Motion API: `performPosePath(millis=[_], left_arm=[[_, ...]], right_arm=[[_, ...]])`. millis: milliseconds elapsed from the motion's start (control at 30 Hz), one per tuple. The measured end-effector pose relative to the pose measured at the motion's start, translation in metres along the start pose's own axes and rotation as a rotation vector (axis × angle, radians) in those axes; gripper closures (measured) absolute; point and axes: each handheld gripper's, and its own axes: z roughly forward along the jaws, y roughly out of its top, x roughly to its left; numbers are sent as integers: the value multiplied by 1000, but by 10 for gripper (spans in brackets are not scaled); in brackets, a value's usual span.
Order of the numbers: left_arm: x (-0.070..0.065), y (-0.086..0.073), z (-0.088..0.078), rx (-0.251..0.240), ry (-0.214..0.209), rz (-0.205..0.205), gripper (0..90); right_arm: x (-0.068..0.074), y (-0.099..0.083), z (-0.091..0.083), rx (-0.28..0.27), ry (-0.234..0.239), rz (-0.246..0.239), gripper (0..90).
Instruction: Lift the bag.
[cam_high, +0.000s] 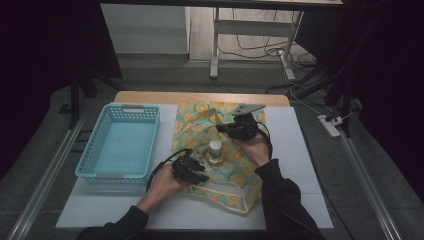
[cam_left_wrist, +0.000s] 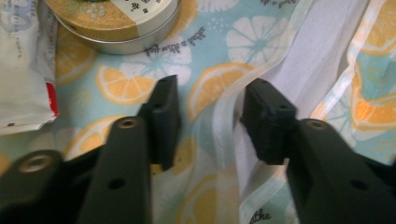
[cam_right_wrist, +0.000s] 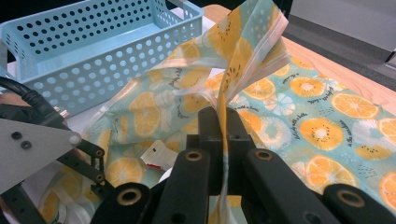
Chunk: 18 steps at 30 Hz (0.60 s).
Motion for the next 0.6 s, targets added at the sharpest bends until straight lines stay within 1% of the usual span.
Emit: performPosePath(millis=[67,233,267,367,433,500,533,600], left_arm=[[0,0,0,1,-10,-2,680],[2,0,0,-3,-35,-40,847],[2,0,0,-3,-40,-44,860],[2,0,0,1,-37,-49,887],[2,0,-1,2,-39,-46,890],[3,0,-1,10,-43,-56,891],[3,1,-2,9,-43,-63,892],[2,2,-4,2,-40,-65,892]], right_arm=[[0,0,0,0,1,0,893],[0,0,0,3,-1,0,893],[0,0,0,3,0,0,893],[0,0,0,5,1,-3,893],[0,-1,0,5,2,-6,893],[0,-1,1,9,4,-10,893],[0,-1,1,9,4,-11,893],[0,0,0,8,3,-10,893]])
